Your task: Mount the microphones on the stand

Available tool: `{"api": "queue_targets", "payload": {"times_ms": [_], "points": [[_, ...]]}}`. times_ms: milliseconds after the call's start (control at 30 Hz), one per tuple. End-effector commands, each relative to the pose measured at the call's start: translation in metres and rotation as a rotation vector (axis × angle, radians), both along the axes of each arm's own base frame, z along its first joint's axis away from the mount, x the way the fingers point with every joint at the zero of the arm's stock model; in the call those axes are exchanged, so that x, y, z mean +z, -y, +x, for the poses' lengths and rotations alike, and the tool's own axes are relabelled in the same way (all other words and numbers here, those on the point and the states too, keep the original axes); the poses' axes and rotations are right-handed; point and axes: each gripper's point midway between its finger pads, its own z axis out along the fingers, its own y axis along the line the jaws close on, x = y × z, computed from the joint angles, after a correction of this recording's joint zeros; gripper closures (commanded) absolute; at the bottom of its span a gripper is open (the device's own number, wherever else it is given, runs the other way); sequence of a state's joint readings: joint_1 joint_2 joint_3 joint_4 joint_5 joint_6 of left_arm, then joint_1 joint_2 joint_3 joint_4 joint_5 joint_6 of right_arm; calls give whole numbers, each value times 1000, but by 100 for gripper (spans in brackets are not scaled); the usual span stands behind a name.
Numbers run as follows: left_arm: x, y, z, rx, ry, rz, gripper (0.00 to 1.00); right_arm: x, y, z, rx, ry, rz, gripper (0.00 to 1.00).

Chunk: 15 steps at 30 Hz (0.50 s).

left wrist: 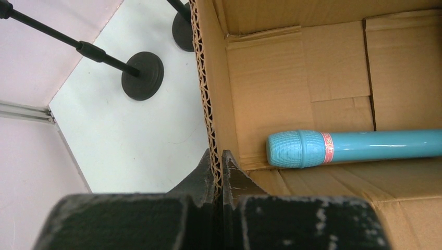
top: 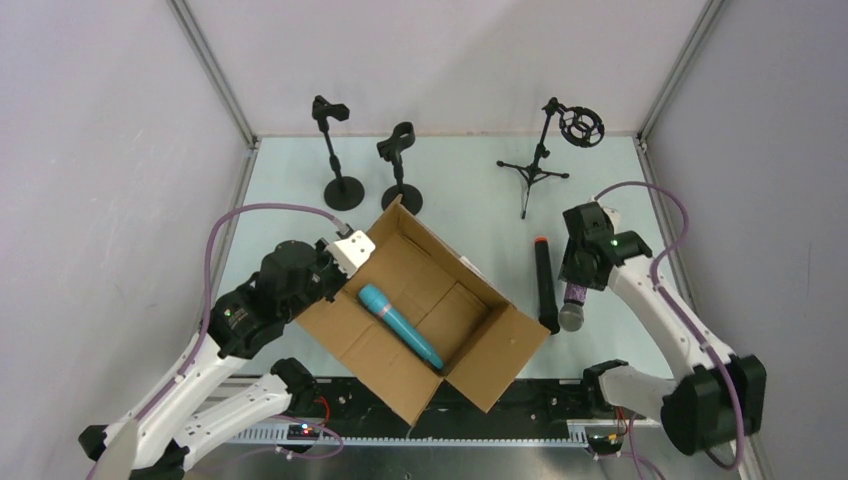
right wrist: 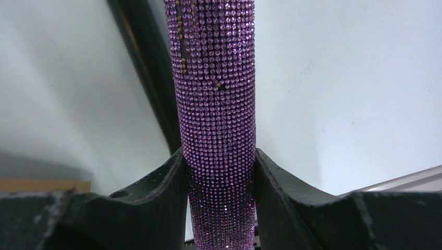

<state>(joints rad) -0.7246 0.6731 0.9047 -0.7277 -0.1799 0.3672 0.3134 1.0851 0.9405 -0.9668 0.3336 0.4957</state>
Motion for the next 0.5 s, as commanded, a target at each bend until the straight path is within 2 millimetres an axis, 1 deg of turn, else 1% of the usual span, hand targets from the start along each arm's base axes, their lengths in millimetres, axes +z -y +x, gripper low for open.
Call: {"api": "queue_targets", "payload": {"times_ms": [0, 33, 100, 133, 167, 200, 233, 267, 400, 467], "points": [[20, 5, -3, -49, 44, -19, 100, -18, 9, 35, -24, -3, -14, 93], [20, 6, -3, -53, 44, -22, 100, -20, 12, 42, -29, 3, -29, 93], [20, 6, -3, -52, 44, -22, 100, -34, 19, 51, -8, -33, -95, 93], [20, 6, -4, -53, 44, -23, 100, -35, 24, 57, -14, -18, -129, 93], [20, 6, -4, -53, 44, -23, 100, -41, 31, 60, -7, -39, -169, 93], [21, 6, -4, -52, 45, -24, 100, -43, 33, 67, -4, -29, -180, 93], [20, 6, -4, -53, 44, -25, 100, -49, 37, 69, 5, -52, -201, 93], [20, 6, -4, -54, 42, -26, 100, -52, 38, 74, 11, -47, -205, 93], [22, 5, -5, -53, 49, -30, 100, -68, 49, 79, 30, -103, -271, 90], [22, 5, -6, -54, 50, -33, 100, -76, 48, 79, 43, -129, -263, 86]]}}
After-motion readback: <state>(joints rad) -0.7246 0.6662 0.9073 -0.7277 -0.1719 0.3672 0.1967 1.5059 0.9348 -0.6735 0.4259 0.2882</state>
